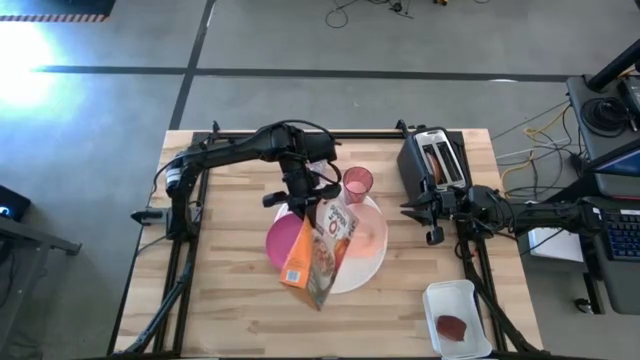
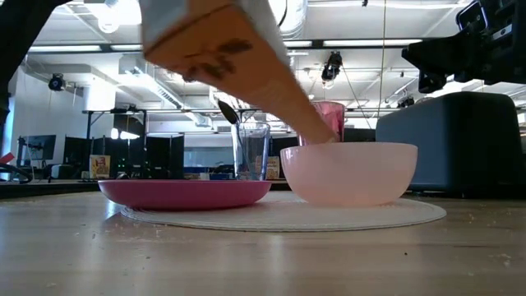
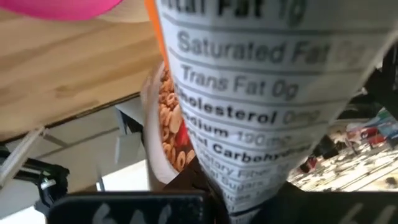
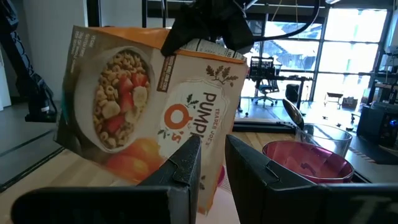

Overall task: Arrange a breakfast setting
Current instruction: Pour the cereal from the orange cereal box into the orange bowl

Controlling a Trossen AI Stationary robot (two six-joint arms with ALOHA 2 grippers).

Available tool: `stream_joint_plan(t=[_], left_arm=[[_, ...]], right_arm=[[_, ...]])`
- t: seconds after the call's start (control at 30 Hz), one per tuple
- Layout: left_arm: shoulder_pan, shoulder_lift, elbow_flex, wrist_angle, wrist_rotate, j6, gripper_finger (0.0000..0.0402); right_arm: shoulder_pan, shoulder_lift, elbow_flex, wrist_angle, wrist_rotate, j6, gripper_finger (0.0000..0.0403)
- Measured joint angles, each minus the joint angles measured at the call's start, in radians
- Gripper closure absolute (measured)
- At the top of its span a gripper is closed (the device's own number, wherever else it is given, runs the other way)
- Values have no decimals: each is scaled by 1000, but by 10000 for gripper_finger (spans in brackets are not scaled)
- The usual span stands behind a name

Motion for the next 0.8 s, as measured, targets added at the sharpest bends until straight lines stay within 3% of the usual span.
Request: stream_joint_plan(t=[0.47,0.8], left_arm=[[-1,0,0,3,273,10,401],[6,1,-1,0,271,-6,401]], right_arm=[[0,0,0,0,0,0,339],[0,0,0,0,0,0,339]])
